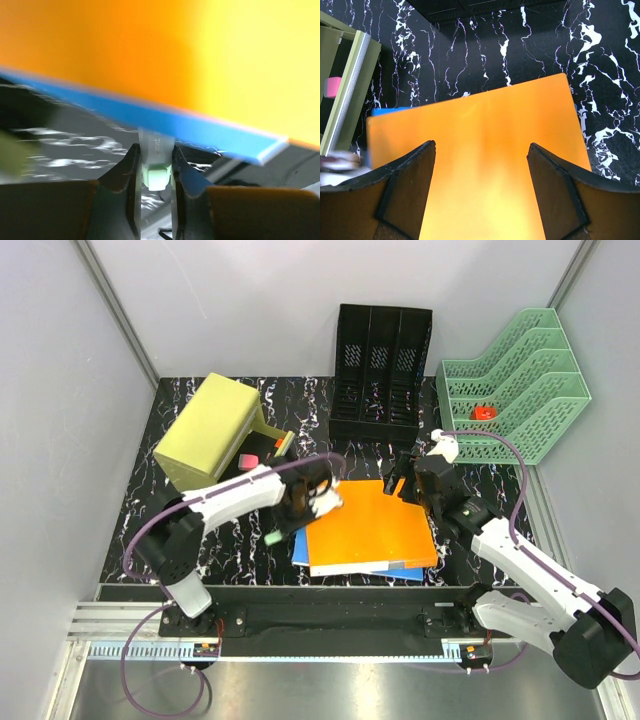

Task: Organize the desk

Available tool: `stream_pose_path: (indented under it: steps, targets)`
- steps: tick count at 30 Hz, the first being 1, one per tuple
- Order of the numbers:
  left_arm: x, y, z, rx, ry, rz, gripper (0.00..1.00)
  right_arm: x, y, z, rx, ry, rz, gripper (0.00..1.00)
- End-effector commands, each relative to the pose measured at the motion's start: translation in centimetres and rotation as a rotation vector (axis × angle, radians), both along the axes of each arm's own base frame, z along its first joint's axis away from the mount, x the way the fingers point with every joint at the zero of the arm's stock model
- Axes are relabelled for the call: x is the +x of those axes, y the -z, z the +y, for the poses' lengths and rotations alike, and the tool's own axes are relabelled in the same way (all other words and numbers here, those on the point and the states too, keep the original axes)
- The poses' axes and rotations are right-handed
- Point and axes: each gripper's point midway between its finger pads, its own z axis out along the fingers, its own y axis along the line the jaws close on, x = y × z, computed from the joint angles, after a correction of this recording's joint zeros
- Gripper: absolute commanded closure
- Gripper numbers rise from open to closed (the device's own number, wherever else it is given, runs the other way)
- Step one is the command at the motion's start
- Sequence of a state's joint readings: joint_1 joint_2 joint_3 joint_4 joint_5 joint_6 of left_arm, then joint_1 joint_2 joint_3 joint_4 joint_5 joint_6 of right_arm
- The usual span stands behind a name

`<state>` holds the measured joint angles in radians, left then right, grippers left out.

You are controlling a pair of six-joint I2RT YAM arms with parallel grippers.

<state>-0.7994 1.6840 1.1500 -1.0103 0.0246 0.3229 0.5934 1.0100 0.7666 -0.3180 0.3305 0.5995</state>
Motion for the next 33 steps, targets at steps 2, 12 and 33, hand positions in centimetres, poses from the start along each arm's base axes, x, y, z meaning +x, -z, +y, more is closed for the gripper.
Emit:
stream_pose_path:
  steps: [2, 12, 33]
  targets:
    - [8.1, -10.2, -1.8, -0.186, -0.078, -0.279, 1.0, 1.3, -2.3, 0.6, 0.045, 0.007, -0.065, 0.18]
    - [19.9, -13.1, 6.2, -0.069, -0.375, -0.479, 1.0, 0.9, -2.4, 0.5, 0.057, 0.008, -0.072, 0.18]
    - [25.5, -22.2, 7.2, -0.263, -0.531, -0.747, 0.01, 2.5, 1.5, 5.5, 0.113, -0.133, 0.057, 0.28]
